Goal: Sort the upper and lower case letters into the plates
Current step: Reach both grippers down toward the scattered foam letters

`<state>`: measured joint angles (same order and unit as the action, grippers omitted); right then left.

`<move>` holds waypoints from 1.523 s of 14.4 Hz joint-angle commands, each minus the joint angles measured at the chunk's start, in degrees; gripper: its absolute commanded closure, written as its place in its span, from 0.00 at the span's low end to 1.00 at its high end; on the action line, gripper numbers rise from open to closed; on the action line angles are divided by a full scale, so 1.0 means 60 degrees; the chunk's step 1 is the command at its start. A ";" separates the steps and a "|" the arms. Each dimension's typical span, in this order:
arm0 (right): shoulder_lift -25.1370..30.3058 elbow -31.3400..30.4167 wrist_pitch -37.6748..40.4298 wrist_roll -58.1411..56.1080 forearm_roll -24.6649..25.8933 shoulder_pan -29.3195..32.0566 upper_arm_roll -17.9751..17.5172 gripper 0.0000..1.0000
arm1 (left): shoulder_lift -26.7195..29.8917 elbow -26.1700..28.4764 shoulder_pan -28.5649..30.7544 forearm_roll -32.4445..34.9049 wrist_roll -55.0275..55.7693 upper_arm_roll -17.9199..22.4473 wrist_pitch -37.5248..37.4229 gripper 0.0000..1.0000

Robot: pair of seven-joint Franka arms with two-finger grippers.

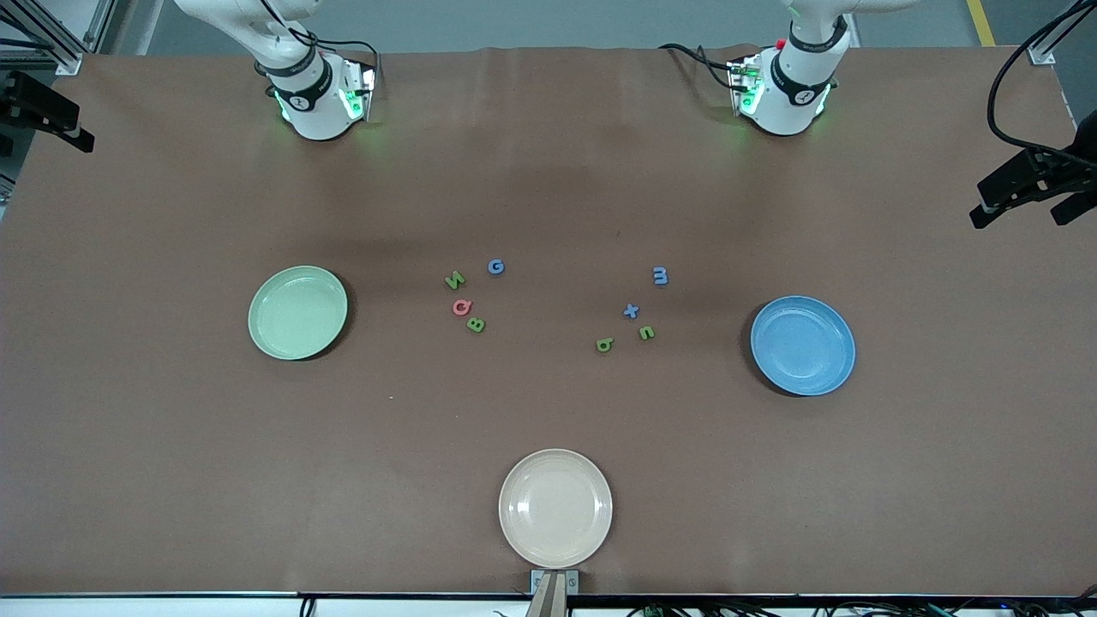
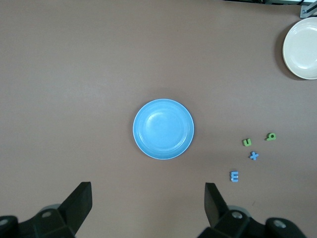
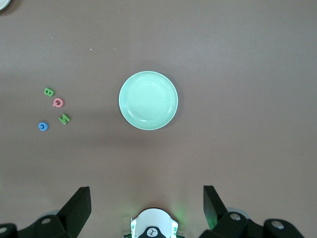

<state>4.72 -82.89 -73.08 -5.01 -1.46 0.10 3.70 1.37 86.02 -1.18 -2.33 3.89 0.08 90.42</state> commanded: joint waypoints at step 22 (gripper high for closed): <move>-0.2265 -0.0379 -0.1984 0.1004 -0.0034 -0.0379 -0.0060 0.00 | -0.1590 0.0824 -0.0448 0.0095 0.2102 -0.1682 0.0748 0.00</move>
<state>-9.41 -83.96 -83.93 -3.91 -1.29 -0.15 3.73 -6.20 91.02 -3.77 -2.33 12.33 -7.92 93.10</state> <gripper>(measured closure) 0.000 0.000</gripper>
